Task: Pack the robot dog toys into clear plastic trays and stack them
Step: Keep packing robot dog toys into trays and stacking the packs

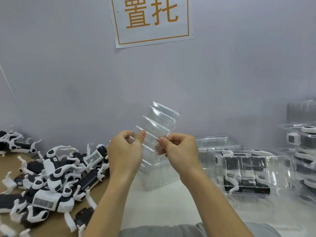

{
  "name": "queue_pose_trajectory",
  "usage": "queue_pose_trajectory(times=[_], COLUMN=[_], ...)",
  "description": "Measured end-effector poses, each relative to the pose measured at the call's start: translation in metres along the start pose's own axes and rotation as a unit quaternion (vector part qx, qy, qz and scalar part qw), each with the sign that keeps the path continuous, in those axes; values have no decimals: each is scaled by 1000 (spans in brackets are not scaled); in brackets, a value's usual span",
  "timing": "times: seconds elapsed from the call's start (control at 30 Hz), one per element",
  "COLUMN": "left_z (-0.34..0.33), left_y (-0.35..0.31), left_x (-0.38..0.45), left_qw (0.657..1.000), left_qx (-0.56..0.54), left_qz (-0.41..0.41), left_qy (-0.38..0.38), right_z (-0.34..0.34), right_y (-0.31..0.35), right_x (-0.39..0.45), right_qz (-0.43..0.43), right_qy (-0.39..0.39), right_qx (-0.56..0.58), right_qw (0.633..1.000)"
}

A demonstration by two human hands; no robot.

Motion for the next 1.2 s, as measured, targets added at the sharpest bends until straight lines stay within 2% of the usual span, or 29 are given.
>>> queue_pose_trajectory(times=[0.1,0.33,0.63,0.87,1.2], left_z=[-2,-5,-1,5,17], left_y=[-1,11,1,-16,-4], left_x=[-1,3,1,-3,10], left_qw=[1000,996,999,998,999], left_qx=[-10,-60,-30,-2,-34], left_qz=[-2,56,18,-50,-27], left_qy=[7,25,2,-37,-34], right_z=[2,1,2,0,9], right_y=[-1,-2,6,15,13], right_x=[0,-1,-1,-2,3], right_qz=[-13,-18,8,61,77], right_qy=[-8,3,-9,-30,-27], right_qx=[20,30,25,4,-23], right_qw=[1000,999,1000,998,996])
Point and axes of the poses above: each hand's wrist, its own x-axis towards the middle knuckle, its own z-axis out of the back of the hand, y = z × x, the point moved 7 cm from there along x, towards the middle knuckle, and after that the axes turned 3 degrees about -y, right-handed, at the moved point
